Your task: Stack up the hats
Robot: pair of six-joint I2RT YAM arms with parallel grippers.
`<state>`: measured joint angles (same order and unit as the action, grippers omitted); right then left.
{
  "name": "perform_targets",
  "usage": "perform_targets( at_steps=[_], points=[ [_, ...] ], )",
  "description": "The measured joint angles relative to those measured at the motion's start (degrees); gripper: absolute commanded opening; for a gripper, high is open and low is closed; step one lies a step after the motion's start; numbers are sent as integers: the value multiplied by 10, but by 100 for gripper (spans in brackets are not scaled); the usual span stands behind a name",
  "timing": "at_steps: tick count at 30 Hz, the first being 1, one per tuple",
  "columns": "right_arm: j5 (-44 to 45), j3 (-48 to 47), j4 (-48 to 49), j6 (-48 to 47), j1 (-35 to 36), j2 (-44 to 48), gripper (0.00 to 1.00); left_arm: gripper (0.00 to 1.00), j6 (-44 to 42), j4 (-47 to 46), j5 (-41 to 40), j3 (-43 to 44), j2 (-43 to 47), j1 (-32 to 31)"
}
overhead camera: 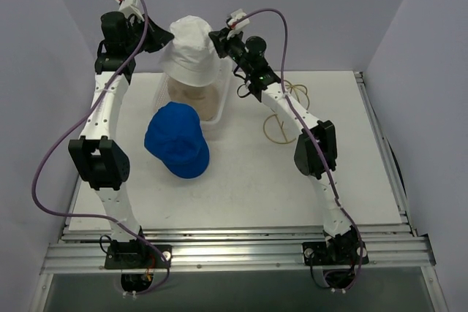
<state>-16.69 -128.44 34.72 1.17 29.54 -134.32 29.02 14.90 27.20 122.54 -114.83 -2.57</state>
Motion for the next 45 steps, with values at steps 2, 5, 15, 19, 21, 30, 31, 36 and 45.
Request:
perform_targets(
  at_steps=[2, 5, 15, 19, 21, 30, 31, 36, 45],
  points=[
    [2, 2, -4, -9, 0, 6, 0, 2, -4, 0, -3, -1, 7, -1],
    [8, 23, -10, -24, 0, 35, 0, 2, -8, -1, -7, -1, 26, -7],
    [32, 121, -21, -68, -12, 206, 0, 2, -7, -17, -8, 0, 100, -79],
    [42, 176, -37, -82, -20, 280, 0, 2, -7, -17, -10, -2, 113, -122],
    [53, 183, -64, -90, -24, 303, 0, 2, -7, -19, -13, -13, 119, -142],
    [71, 298, -152, -87, -56, 420, 0, 2, -10, -28, -26, -64, 117, -237],
    [73, 316, -158, -87, -61, 434, 0, 2, -11, -30, -27, -64, 115, -242],
    [95, 420, -166, -78, -84, 506, 0, 2, -23, -50, -37, -77, 97, -276],
    [120, 537, -165, -60, -139, 573, 0, 2, -43, -81, -49, -91, 50, -332]
  ],
)
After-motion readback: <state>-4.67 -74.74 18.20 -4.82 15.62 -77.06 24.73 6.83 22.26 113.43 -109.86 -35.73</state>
